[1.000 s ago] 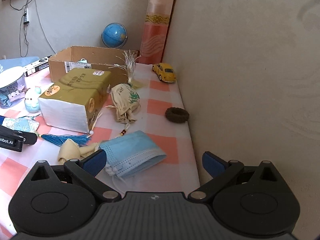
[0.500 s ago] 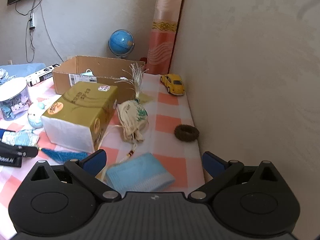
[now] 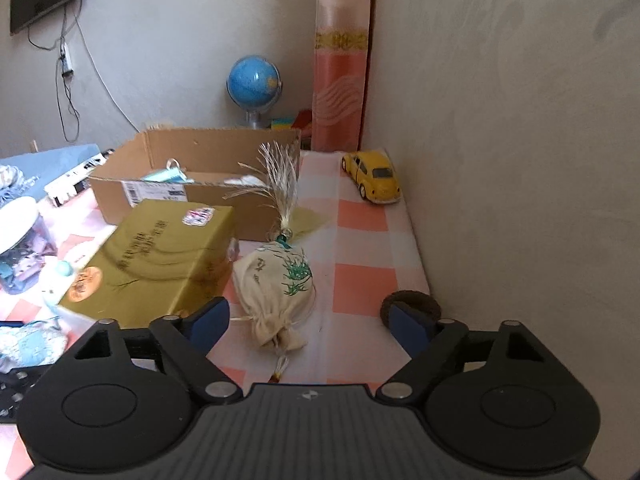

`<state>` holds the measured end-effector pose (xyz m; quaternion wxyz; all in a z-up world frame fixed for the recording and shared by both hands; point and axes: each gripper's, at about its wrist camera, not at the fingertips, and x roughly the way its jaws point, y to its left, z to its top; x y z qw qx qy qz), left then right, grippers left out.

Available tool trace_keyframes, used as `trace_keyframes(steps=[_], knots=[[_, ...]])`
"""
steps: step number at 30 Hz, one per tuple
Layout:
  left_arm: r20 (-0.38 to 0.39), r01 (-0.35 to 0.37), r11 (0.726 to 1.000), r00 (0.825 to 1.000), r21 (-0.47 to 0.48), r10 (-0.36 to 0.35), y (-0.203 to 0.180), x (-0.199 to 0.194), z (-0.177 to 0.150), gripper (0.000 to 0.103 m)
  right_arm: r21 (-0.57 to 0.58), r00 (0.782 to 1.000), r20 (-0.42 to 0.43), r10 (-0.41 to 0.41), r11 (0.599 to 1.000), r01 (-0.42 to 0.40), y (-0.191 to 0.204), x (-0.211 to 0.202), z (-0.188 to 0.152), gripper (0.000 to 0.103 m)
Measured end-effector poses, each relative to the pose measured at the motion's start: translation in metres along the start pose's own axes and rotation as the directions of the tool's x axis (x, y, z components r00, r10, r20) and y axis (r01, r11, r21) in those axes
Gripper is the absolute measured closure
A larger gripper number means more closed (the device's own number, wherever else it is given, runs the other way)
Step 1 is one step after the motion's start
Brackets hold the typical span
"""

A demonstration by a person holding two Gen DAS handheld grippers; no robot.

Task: Organize soft objects
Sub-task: 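Grasp the blue floral sachet with the left tool while the right tool approaches the beige pouch, then grasp the beige drawstring pouch with the right tool and lift it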

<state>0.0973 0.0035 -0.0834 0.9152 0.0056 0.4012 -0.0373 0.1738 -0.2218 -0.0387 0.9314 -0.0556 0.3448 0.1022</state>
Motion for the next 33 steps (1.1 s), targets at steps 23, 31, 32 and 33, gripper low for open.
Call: trace_keyframes(steps=[23, 31, 32, 33], knots=[[0.000, 0.004, 1.000, 1.000, 0.004, -0.004, 0.002, -0.001, 0.001, 0.029, -0.012, 0.994, -0.102, 0.033, 0.999, -0.034, 0.002, 0.048, 0.009, 0.036], [-0.003, 0.013, 1.000, 1.000, 0.018, -0.013, 0.002, -0.001, 0.001, 0.030, -0.002, 0.992, -0.121, 0.034, 0.999, -0.035, 0.001, 0.059, 0.008, 0.052], [-0.006, 0.016, 1.000, 1.000, 0.025, -0.016, 0.001, -0.001, 0.001, 0.031, -0.006, 0.992, -0.120, 0.027, 1.000, -0.028, 0.002, 0.057, 0.008, 0.052], [-0.008, 0.021, 0.999, 1.000, 0.033, -0.021, 0.001, -0.002, 0.002, 0.034, -0.009, 0.993, -0.114, 0.022, 1.000, -0.023, 0.002, 0.054, 0.008, 0.053]])
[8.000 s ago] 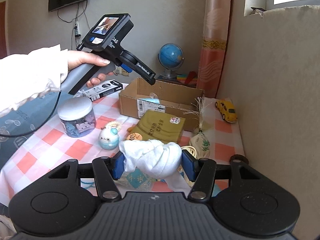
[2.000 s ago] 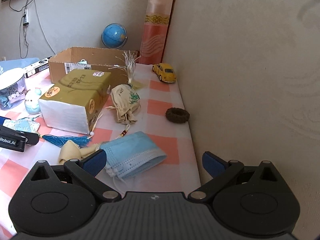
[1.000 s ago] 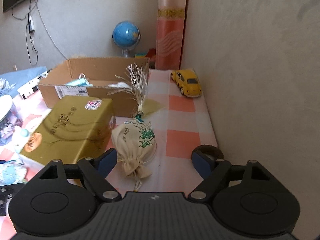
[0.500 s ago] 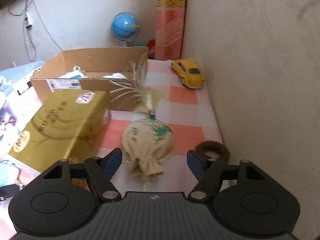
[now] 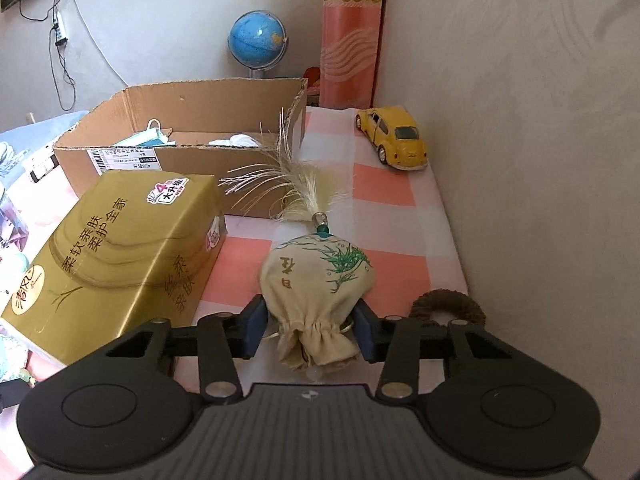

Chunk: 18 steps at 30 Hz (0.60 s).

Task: Organize soft objects
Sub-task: 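Grasp the beige drawstring pouch with the right tool and lift it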

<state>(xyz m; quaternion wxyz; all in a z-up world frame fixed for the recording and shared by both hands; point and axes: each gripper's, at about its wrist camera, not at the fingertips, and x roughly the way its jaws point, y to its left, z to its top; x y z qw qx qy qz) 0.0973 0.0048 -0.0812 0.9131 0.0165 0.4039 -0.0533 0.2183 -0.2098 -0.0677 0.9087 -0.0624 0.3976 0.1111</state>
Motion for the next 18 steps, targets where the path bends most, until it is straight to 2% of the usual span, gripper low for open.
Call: trace_keyframes(steps=[4, 6, 8, 12, 18], knots=[[-0.001, 0.027, 0.999, 1.000, 0.046, -0.027, 0.001, -0.005, 0.003, 0.041, 0.003, 1.000, 0.030, -0.006, 1.000, 0.006, 0.002, -0.017, -0.002, 0.054], [-0.003, 0.045, 0.996, 0.999, 0.071, -0.045, 0.002, -0.009, 0.005, 0.048, 0.004, 0.999, 0.048, -0.004, 1.000, 0.004, 0.002, -0.030, -0.003, 0.054], [-0.005, 0.059, 0.993, 0.998, 0.104, -0.059, 0.004, -0.014, 0.008, 0.052, 0.000, 0.998, 0.061, -0.004, 1.000, 0.004, 0.004, -0.043, -0.003, 0.054], [-0.010, 0.096, 0.986, 0.995, 0.134, -0.096, 0.009, -0.022, 0.011, 0.052, -0.008, 0.996, 0.088, -0.012, 1.000, 0.013, 0.006, -0.067, -0.004, 0.054], [-0.015, 0.105, 0.979, 0.994, 0.172, -0.104, 0.014, -0.034, 0.013, 0.055, -0.019, 0.992, 0.126, -0.019, 1.000, 0.022, 0.010, -0.097, -0.007, 0.054]])
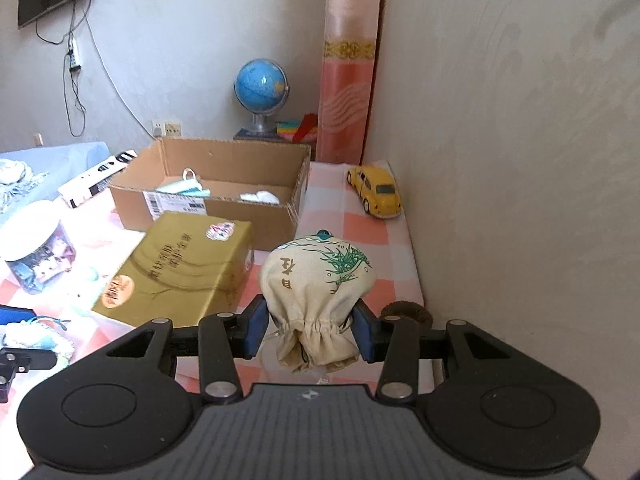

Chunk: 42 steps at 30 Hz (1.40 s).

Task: Organize soft objects
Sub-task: 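Grasp the beige drawstring pouch with the right tool and lift it, then carry the blue floral sachet into the cardboard box and open the left tool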

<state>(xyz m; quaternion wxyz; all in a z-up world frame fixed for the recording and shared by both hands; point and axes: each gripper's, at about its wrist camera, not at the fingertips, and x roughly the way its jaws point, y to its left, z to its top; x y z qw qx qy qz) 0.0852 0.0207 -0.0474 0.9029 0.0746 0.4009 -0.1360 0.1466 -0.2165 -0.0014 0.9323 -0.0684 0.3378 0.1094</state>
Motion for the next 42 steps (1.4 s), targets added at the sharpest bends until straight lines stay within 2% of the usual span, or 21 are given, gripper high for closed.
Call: trace_keyframes(steps=[5, 8, 9, 11, 14, 16, 17, 18, 19, 22, 24, 27, 30, 35, 42], knots=[[-0.002, 0.029, 0.999, 1.000, 0.025, -0.029, 0.001, -0.006, 0.004, 0.055, -0.016, 1.000, 0.021, 0.006, 1.000, -0.005, 0.005, -0.017, 0.000, 0.054], [-0.014, 0.035, 0.999, 0.999, 0.014, -0.035, 0.002, -0.004, 0.004, 0.065, -0.020, 1.000, 0.025, 0.007, 1.000, -0.007, 0.007, -0.023, -0.001, 0.054], [-0.018, 0.045, 0.999, 0.999, 0.003, -0.045, 0.004, -0.004, 0.004, 0.072, -0.019, 1.000, 0.026, 0.008, 1.000, -0.008, 0.007, -0.024, -0.002, 0.054], [-0.027, 0.069, 0.998, 0.997, -0.007, -0.069, 0.006, -0.007, 0.007, 0.074, -0.021, 0.999, 0.032, 0.009, 1.000, -0.008, 0.007, -0.028, -0.003, 0.054], [-0.011, 0.055, 0.998, 0.998, 0.015, -0.055, 0.006, -0.013, 0.011, 0.073, -0.020, 0.999, 0.046, 0.016, 1.000, -0.015, 0.008, -0.035, -0.003, 0.053], [-0.007, 0.042, 0.999, 0.999, 0.010, -0.042, 0.006, -0.015, 0.012, 0.059, -0.017, 0.998, 0.052, 0.022, 1.000, -0.022, 0.008, -0.039, -0.004, 0.053], [-0.004, 0.034, 0.999, 0.999, -0.004, -0.034, 0.006, -0.015, 0.010, 0.037, -0.016, 0.998, 0.054, 0.027, 1.000, -0.026, 0.009, -0.040, -0.005, 0.053], [0.006, 0.031, 0.999, 0.999, -0.009, -0.031, 0.004, -0.015, 0.009, 0.025, -0.016, 0.998, 0.055, 0.031, 0.999, -0.030, 0.009, -0.041, -0.006, 0.053], [0.021, 0.028, 1.000, 0.999, -0.003, -0.027, 0.001, -0.015, 0.005, 0.025, -0.018, 0.998, 0.055, 0.035, 0.999, -0.034, 0.010, -0.042, -0.008, 0.053], [-0.008, 0.028, 0.999, 1.000, 0.038, -0.028, -0.005, -0.003, -0.001, 0.025, -0.023, 0.998, 0.048, 0.042, 0.999, -0.041, 0.011, -0.041, -0.009, 0.053], [-0.046, 0.034, 0.999, 0.998, 0.028, -0.033, -0.006, 0.006, -0.004, 0.028, -0.024, 0.998, 0.046, 0.040, 0.999, -0.039, 0.011, -0.040, -0.010, 0.053], [-0.062, 0.043, 0.998, 0.997, 0.038, -0.041, -0.010, 0.017, -0.009, 0.031, -0.018, 0.998, 0.047, 0.044, 0.999, -0.043, 0.010, -0.041, -0.012, 0.053], [-0.074, 0.049, 0.998, 0.996, 0.043, -0.046, -0.012, 0.024, -0.009, 0.048, -0.013, 0.998, 0.042, 0.044, 0.999, -0.043, 0.010, -0.040, -0.013, 0.053], [-0.072, 0.062, 0.996, 0.996, 0.060, -0.058, -0.009, 0.022, -0.009, 0.067, -0.019, 0.998, 0.041, 0.048, 0.999, -0.048, 0.012, -0.043, -0.016, 0.053], [-0.066, 0.078, 0.993, 0.995, 0.091, -0.072, -0.005, 0.008, -0.001, 0.071, -0.020, 0.998, 0.041, 0.053, 0.998, -0.052, 0.015, -0.047, -0.019, 0.053]])
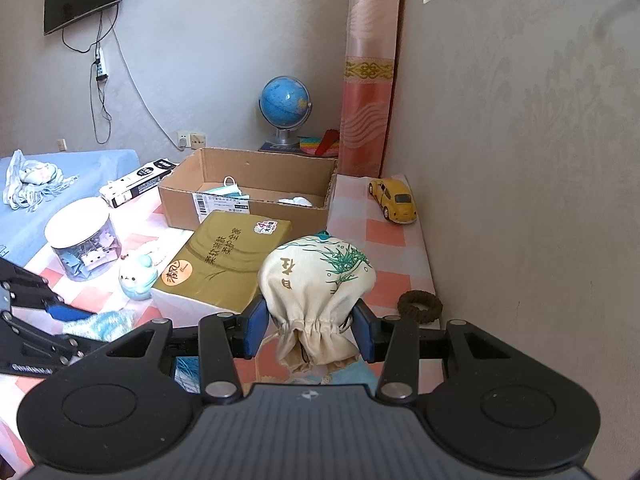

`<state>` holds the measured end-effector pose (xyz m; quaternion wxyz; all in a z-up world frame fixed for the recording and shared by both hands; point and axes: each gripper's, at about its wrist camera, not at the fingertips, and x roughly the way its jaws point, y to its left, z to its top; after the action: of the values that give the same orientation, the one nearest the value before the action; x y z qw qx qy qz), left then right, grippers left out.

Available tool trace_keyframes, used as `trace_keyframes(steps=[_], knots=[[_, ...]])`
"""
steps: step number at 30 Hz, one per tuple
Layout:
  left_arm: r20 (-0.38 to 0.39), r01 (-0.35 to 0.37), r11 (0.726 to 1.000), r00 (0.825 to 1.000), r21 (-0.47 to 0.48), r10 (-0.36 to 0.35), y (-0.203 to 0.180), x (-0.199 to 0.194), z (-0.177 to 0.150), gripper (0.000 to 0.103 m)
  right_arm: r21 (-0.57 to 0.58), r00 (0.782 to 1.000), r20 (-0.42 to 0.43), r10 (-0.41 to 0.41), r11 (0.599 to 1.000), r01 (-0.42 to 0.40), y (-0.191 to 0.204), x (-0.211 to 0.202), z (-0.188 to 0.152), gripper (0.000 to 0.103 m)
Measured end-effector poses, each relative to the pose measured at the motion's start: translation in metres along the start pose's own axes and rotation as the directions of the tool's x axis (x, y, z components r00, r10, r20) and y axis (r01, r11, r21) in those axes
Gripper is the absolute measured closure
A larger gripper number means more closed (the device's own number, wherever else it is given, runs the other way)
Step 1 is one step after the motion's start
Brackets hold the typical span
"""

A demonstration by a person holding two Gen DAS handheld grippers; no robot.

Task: Organize soft objects
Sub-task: 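Carry the blue floral sachet into the cardboard box and open the left tool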

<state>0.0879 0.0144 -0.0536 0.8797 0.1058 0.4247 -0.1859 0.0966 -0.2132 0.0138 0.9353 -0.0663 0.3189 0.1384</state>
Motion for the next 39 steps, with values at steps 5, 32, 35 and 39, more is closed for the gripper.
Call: trace_keyframes(steps=[5, 32, 35, 39], knots=[[0.028, 0.001, 1.000, 1.000, 0.018, -0.002, 0.004, -0.024, 0.009, 0.071, 0.000, 1.000, 0.009, 0.008, 1.000, -0.008, 0.000, -0.005, 0.001, 0.053], [0.248, -0.098, 0.972, 0.968, 0.213, 0.044, 0.040, 0.000, 0.199, 0.071, 0.054, 0.999, 0.050, 0.014, 0.998, -0.017, -0.011, -0.021, 0.002, 0.053], [0.254, -0.130, 0.959, 0.965, 0.250, 0.064, 0.042, 0.026, 0.213, 0.071, 0.064, 0.999, 0.041, 0.007, 0.998, -0.010, -0.013, -0.016, 0.003, 0.053], [0.222, -0.144, 0.942, 0.972, 0.304, 0.077, 0.045, 0.062, 0.227, 0.071, 0.069, 0.999, 0.038, 0.000, 0.998, -0.002, -0.014, -0.013, 0.005, 0.053]])
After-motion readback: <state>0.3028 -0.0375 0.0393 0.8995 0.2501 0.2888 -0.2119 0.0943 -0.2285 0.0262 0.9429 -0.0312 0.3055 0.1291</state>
